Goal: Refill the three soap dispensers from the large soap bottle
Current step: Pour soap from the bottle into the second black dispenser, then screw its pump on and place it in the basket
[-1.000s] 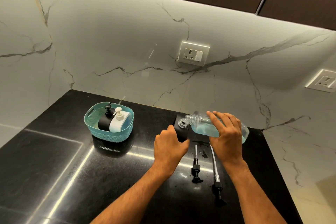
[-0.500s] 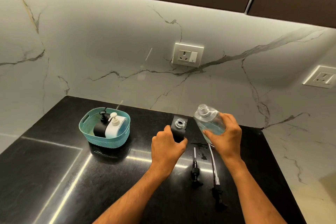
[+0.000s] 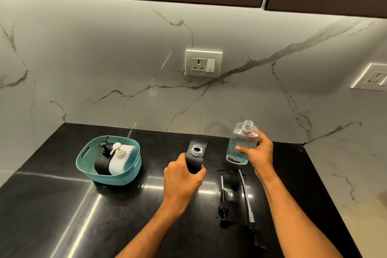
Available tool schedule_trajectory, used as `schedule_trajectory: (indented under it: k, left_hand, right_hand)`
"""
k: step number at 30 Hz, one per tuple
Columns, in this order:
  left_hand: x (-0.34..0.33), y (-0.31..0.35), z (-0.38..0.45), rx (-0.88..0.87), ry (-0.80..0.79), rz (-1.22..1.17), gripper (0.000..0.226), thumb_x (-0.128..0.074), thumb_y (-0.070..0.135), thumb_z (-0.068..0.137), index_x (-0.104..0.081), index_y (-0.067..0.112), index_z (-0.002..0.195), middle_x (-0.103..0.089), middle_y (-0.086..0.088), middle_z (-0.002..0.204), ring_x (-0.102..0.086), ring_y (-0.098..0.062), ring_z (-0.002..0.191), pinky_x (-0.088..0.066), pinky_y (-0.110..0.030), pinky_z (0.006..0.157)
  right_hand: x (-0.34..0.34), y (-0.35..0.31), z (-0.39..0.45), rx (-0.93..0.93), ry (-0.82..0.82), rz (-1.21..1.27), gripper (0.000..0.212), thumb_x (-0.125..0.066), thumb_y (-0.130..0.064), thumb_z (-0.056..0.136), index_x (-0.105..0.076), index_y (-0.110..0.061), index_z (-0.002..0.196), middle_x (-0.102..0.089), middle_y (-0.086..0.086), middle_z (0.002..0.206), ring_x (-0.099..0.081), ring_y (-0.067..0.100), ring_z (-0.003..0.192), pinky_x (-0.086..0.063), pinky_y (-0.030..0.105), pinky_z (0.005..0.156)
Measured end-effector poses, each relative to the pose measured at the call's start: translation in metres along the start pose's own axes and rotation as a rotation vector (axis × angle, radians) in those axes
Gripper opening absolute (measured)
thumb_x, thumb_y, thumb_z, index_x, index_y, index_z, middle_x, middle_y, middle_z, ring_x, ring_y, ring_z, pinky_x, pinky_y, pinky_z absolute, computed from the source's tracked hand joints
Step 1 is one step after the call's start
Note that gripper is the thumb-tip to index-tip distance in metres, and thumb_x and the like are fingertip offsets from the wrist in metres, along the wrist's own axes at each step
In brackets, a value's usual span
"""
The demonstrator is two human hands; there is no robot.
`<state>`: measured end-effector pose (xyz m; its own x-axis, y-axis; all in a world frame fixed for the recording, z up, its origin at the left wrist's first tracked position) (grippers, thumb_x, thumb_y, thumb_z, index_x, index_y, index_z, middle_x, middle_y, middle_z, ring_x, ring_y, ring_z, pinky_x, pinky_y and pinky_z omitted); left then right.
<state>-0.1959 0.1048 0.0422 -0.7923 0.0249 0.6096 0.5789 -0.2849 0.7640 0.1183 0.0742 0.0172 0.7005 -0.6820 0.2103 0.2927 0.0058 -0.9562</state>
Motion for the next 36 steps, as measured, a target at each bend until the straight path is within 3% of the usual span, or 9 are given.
schedule_trajectory:
  k: [4, 8, 15, 19, 22, 31, 34, 36]
  left_hand:
    - [-0.008, -0.005, 0.007, 0.013, 0.004, 0.007, 0.025, -0.079, 0.040, 0.080, -0.067, 0.026, 0.097, -0.070, 0.014, 0.078, -0.067, 0.000, 0.069, -0.059, -0.021, 0.062]
    - [-0.015, -0.009, 0.013, 0.029, -0.001, -0.004, 0.026, -0.079, 0.039, 0.081, -0.067, 0.026, 0.099, -0.071, 0.015, 0.080, -0.067, 0.001, 0.070, -0.060, -0.023, 0.064]
    - [-0.026, -0.013, 0.022, 0.063, -0.007, -0.007, 0.027, -0.079, 0.040, 0.081, -0.069, 0.025, 0.101, -0.072, 0.016, 0.082, -0.066, 0.005, 0.070, -0.054, -0.011, 0.062]
    - [-0.030, -0.013, 0.023, 0.060, -0.017, -0.024, 0.030, -0.080, 0.038, 0.081, -0.069, 0.023, 0.104, -0.073, 0.014, 0.085, -0.066, 0.005, 0.072, -0.050, -0.005, 0.062]
    - [-0.031, -0.011, 0.024, 0.056, -0.022, -0.025, 0.032, -0.081, 0.037, 0.082, -0.070, 0.021, 0.107, -0.073, 0.013, 0.087, -0.066, 0.005, 0.073, -0.049, -0.004, 0.062]
    - [-0.030, -0.005, 0.023, 0.044, -0.020, -0.024, 0.032, -0.081, 0.037, 0.082, -0.068, 0.022, 0.107, -0.067, 0.018, 0.083, -0.065, 0.006, 0.071, -0.053, -0.008, 0.060]
    - [-0.029, -0.004, 0.022, 0.036, -0.014, -0.025, 0.031, -0.081, 0.037, 0.082, -0.068, 0.023, 0.107, -0.065, 0.018, 0.081, -0.063, 0.008, 0.070, -0.051, -0.005, 0.061]
    - [-0.029, -0.004, 0.021, 0.029, -0.014, -0.030, 0.032, -0.081, 0.037, 0.082, -0.068, 0.023, 0.107, -0.065, 0.018, 0.081, -0.063, 0.009, 0.070, -0.051, -0.005, 0.062]
  right_hand:
    - [-0.014, 0.018, 0.015, -0.048, -0.055, 0.037, 0.079, -0.095, 0.006, 0.057, -0.066, -0.043, 0.112, -0.073, -0.008, 0.115, -0.071, 0.009, 0.107, -0.061, 0.024, 0.080]
    - [-0.025, 0.036, 0.026, -0.100, -0.088, 0.039, 0.078, -0.093, 0.008, 0.059, -0.064, -0.036, 0.117, -0.071, -0.005, 0.119, -0.068, 0.010, 0.109, -0.061, 0.022, 0.080]
    - [-0.033, 0.059, 0.035, -0.154, -0.134, 0.034, 0.082, -0.093, 0.010, 0.059, -0.062, -0.018, 0.130, -0.068, 0.003, 0.125, -0.066, 0.020, 0.116, -0.060, 0.035, 0.093]
    - [-0.032, 0.066, 0.036, -0.173, -0.150, 0.037, 0.084, -0.092, 0.010, 0.059, -0.061, -0.015, 0.134, -0.069, 0.002, 0.126, -0.067, 0.016, 0.115, -0.060, 0.022, 0.084]
    - [-0.032, 0.065, 0.037, -0.175, -0.169, 0.062, 0.082, -0.091, 0.011, 0.060, -0.061, -0.024, 0.128, -0.070, -0.003, 0.122, -0.068, 0.011, 0.112, -0.058, 0.018, 0.079]
    - [-0.034, 0.064, 0.033, -0.178, -0.217, 0.097, 0.090, -0.087, 0.012, 0.066, -0.054, -0.027, 0.140, -0.065, -0.007, 0.127, -0.066, 0.006, 0.113, -0.058, 0.018, 0.078]
    - [-0.031, 0.064, 0.030, -0.181, -0.217, 0.087, 0.094, -0.088, 0.011, 0.066, -0.048, -0.020, 0.146, -0.063, -0.003, 0.134, -0.063, 0.016, 0.123, -0.059, 0.021, 0.083]
    - [-0.028, 0.060, 0.025, -0.194, -0.213, 0.058, 0.105, -0.090, 0.005, 0.068, -0.037, -0.017, 0.156, -0.052, 0.003, 0.149, -0.056, 0.020, 0.132, -0.056, 0.027, 0.096]
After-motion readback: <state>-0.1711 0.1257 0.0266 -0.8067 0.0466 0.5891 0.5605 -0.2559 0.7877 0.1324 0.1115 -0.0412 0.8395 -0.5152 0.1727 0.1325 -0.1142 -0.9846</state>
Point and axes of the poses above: each hand's wrist, its own z-axis towards the middle knuckle, its own x-axis out of the back of the hand, y = z × x, the point moved 9 cm from there along z, towards the middle knuckle
